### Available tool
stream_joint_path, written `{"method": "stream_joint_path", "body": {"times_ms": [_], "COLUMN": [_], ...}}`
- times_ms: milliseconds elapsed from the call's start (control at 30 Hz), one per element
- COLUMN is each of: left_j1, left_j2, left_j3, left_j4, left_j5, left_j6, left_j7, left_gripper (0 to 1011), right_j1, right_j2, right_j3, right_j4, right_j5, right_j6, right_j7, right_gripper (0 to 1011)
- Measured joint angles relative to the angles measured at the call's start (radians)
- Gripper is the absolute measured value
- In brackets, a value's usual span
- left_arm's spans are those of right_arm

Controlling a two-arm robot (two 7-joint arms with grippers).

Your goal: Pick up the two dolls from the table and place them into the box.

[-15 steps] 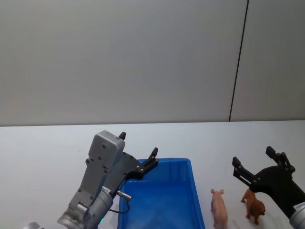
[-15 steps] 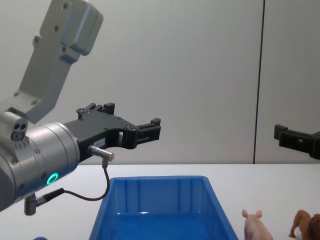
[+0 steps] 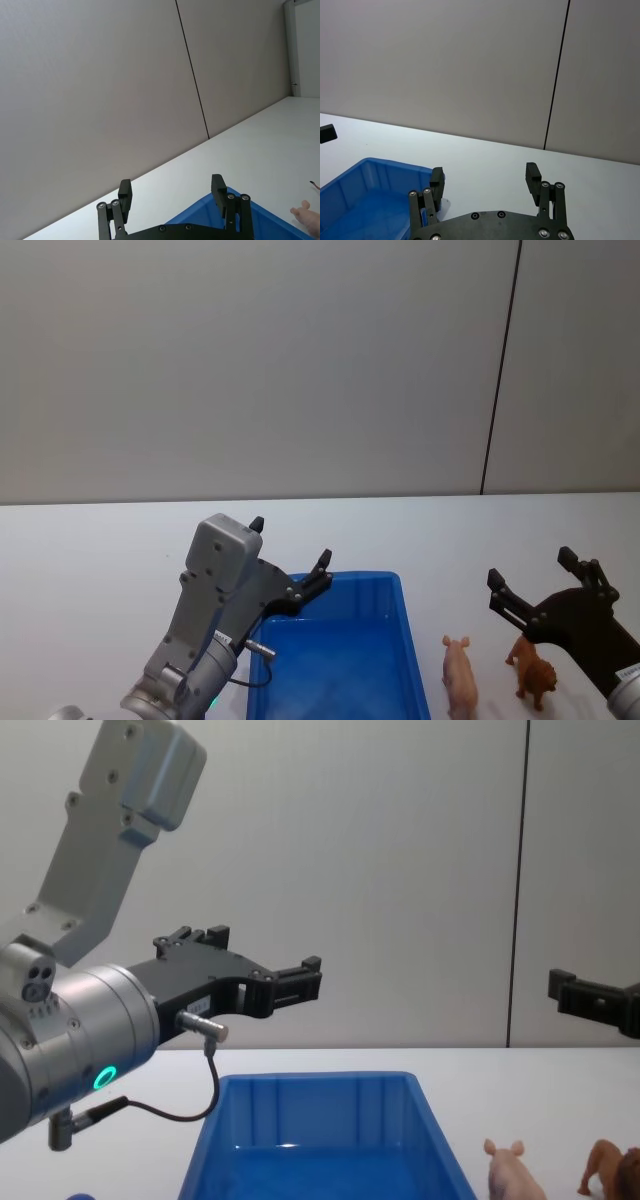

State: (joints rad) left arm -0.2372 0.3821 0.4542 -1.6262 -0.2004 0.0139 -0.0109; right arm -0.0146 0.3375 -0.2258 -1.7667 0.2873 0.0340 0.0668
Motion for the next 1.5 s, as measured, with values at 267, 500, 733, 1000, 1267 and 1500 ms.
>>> {"method": "stream_joint_path", "body": {"times_ms": [267,500,733,1000,1267,1500], "left_j1": [0.000,0.000,0.000,0.000,0.000,0.000], "left_j2": [0.000,0.000,0.000,0.000,0.000,0.000], "left_j3": [0.000,0.000,0.000,0.000,0.000,0.000], "left_j4": [0.000,0.000,0.000,0.000,0.000,0.000], "left_j5": [0.000,0.000,0.000,0.000,0.000,0.000], "left_j6": [0.000,0.000,0.000,0.000,0.000,0.000], "left_j7": [0.000,0.000,0.000,0.000,0.000,0.000], "left_gripper": [1001,1001,1001,1001,1001,1001], "right_j1": [0.000,0.000,-0.009,-0.025,-0.037,-0.040], "right_j2": [0.000,0.009,0.039,0.077,0.105,0.114], "right_j3": [0.000,0.008,0.028,0.051,0.061,0.061], "right_j4": [0.000,0.003,0.012,0.032,0.065,0.092], "right_j5": [0.000,0.011,0.041,0.064,0.057,0.047], "right_j6": [0.000,0.003,0.022,0.057,0.093,0.117], "right_j7": [0.000,0.013,0.049,0.093,0.139,0.170], "right_gripper": [1001,1001,1001,1001,1001,1001]}}
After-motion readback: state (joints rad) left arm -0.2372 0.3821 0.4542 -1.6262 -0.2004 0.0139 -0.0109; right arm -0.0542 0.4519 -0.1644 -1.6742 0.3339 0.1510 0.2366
